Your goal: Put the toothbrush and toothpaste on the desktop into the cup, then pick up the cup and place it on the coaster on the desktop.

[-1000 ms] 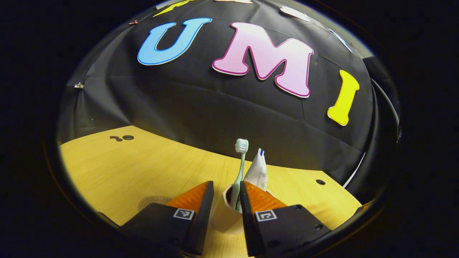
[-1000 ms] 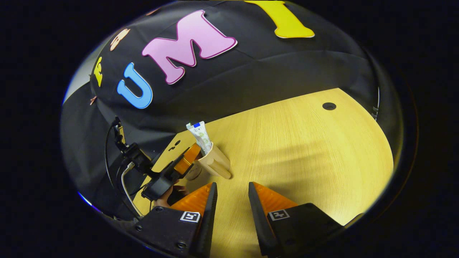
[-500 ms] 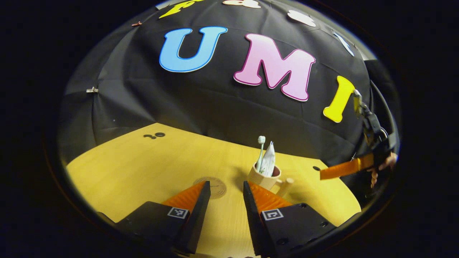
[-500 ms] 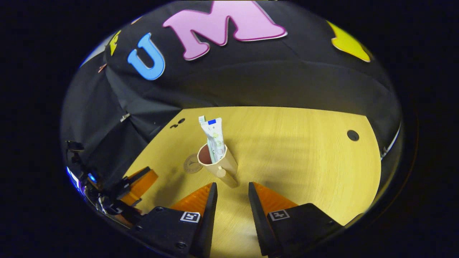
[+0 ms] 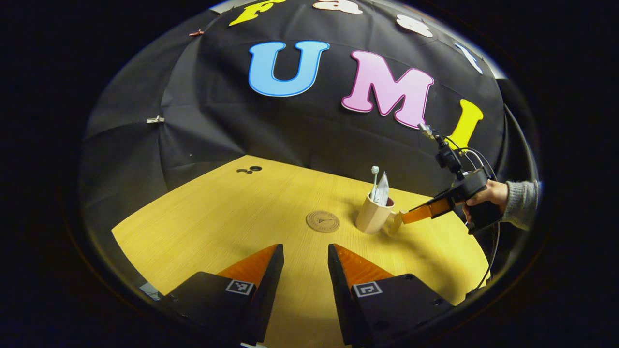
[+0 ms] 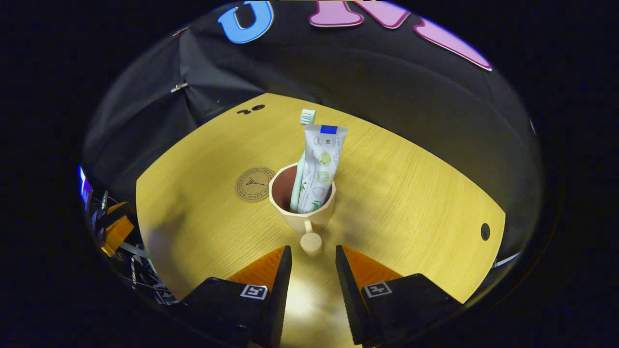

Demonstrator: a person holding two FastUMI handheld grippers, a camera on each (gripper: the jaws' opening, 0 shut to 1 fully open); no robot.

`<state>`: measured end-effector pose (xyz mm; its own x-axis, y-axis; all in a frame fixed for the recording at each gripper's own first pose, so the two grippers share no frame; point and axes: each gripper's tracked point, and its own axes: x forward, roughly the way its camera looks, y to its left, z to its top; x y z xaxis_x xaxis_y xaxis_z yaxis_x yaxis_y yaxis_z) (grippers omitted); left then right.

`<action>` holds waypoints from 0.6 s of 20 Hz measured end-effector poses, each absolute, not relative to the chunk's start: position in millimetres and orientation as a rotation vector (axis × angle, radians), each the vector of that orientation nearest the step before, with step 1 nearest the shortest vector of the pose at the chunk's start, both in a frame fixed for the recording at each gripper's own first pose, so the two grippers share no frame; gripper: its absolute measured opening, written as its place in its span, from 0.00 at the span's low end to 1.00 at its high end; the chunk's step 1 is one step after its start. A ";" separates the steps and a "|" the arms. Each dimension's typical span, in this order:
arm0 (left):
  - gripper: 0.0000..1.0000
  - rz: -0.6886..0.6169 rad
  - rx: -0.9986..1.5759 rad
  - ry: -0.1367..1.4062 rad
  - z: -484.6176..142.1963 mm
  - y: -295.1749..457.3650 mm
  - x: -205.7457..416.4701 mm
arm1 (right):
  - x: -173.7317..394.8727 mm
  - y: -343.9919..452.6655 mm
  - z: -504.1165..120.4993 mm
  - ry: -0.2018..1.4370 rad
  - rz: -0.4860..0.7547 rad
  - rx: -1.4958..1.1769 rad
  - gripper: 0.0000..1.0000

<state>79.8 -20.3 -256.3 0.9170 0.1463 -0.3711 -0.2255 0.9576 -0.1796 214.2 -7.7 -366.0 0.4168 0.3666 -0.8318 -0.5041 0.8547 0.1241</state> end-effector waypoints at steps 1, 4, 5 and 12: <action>0.60 0.197 -0.231 0.370 -258.1 -18.8 73.1 | 216.7 -4.0 -369.0 1.016 0.554 -0.165 0.57; 0.60 0.213 -0.228 0.382 -261.7 -13.2 62.1 | 227.3 3.3 -382.9 1.059 0.560 -0.221 0.56; 0.60 0.216 -0.231 0.382 -261.4 -11.2 60.3 | 229.8 4.1 -388.3 1.078 0.560 -0.242 0.56; 0.60 0.241 -0.262 0.391 -269.3 2.3 53.0 | 239.7 9.7 -397.6 1.135 0.557 -0.332 0.41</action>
